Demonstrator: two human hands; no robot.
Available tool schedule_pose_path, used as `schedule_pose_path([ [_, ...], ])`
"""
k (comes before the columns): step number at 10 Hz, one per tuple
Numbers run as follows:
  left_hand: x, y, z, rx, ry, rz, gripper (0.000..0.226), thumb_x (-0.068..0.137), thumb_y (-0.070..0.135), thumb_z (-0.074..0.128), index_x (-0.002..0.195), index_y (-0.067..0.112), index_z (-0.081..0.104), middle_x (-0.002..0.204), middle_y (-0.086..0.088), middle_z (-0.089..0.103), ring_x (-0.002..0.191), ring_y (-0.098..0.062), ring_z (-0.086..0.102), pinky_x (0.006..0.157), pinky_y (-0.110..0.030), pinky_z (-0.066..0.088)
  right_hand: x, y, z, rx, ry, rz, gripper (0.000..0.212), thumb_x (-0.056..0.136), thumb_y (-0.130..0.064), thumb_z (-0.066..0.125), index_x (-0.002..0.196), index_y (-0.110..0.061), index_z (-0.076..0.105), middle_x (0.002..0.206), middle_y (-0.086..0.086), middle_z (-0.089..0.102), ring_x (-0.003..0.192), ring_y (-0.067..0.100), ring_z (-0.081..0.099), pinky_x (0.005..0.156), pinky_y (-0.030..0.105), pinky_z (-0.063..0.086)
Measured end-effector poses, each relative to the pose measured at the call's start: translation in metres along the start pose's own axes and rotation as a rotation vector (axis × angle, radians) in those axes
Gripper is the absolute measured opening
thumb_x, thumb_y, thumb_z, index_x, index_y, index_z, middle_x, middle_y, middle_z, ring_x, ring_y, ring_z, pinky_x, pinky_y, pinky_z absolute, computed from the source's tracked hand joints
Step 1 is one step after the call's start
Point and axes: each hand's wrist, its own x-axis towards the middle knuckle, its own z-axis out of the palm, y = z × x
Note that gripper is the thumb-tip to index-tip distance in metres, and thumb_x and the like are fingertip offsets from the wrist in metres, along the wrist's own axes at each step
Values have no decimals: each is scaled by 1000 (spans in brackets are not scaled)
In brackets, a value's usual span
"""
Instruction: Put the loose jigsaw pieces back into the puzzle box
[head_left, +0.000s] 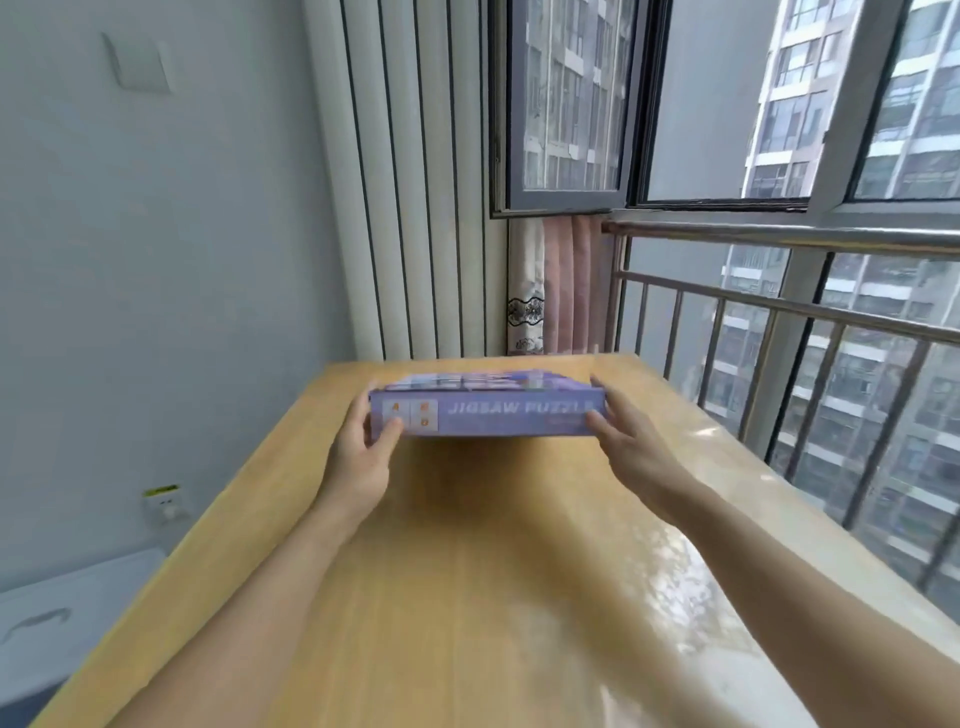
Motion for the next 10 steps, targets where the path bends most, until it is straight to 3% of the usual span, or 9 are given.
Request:
schedule_pose_path([
  [1,-9,-36,5,90,-49,-64,49,96,1,64,138,24,48,127,-5,67,112,-19,67,103,-41,52,1,30,10,-171,15,87,49,104,-16,50,152,-21,41,147,1,49,130,19,48,107,32,40],
  [3,-19,-74,15,305,-103,-133,53,82,1,79,118,31,55,111,1,73,99,-20,71,95,-43,55,-9,57,14,-360,-52,161,56,98,-3,54,152,-13,42,149,2,50,131,21,51,102,21,34],
  [4,-25,-72,21,271,-73,-147,47,86,14,80,125,24,58,114,3,71,101,-17,68,93,-35,54,-12,63,17,-358,9,128,56,97,-1,54,151,-14,44,149,2,52,132,21,53,99,16,33],
  [5,-28,-60,33,216,-26,-228,55,87,38,78,135,25,54,122,8,63,109,-13,60,89,-26,45,-16,64,24,-367,57,120,55,97,-1,54,150,-15,46,146,3,55,130,23,55,96,15,34],
  [6,-29,-60,37,263,-8,-239,58,90,33,76,140,24,49,125,3,63,110,-17,59,86,-27,43,-20,63,31,-389,95,108,56,97,-1,52,151,-15,46,146,5,56,131,27,54,99,22,36],
  [7,-30,-66,34,383,-43,-205,60,91,12,73,144,21,46,130,-6,65,112,-24,62,88,-27,45,-21,63,34,-402,99,117,56,97,-1,52,151,-15,45,145,5,56,132,28,53,101,23,36],
  [8,-20,-70,30,440,0,-193,63,91,4,70,148,20,47,138,-9,62,122,-29,59,99,-31,45,-17,59,32,-394,-4,142,56,98,-1,52,151,-14,44,149,5,52,134,25,51,104,23,36],
  [9,-11,-69,20,440,-6,-220,67,90,5,71,151,22,47,140,-7,62,123,-26,59,102,-30,44,-13,48,22,-342,-170,180,59,97,-6,58,152,-18,41,151,4,48,138,21,48,103,25,41],
  [10,8,-42,3,348,100,-176,68,89,9,73,150,20,46,141,-9,60,128,-25,58,103,-31,44,-2,11,0,-406,-85,39,57,97,-19,64,150,-24,43,149,2,52,134,26,52,103,37,48],
])
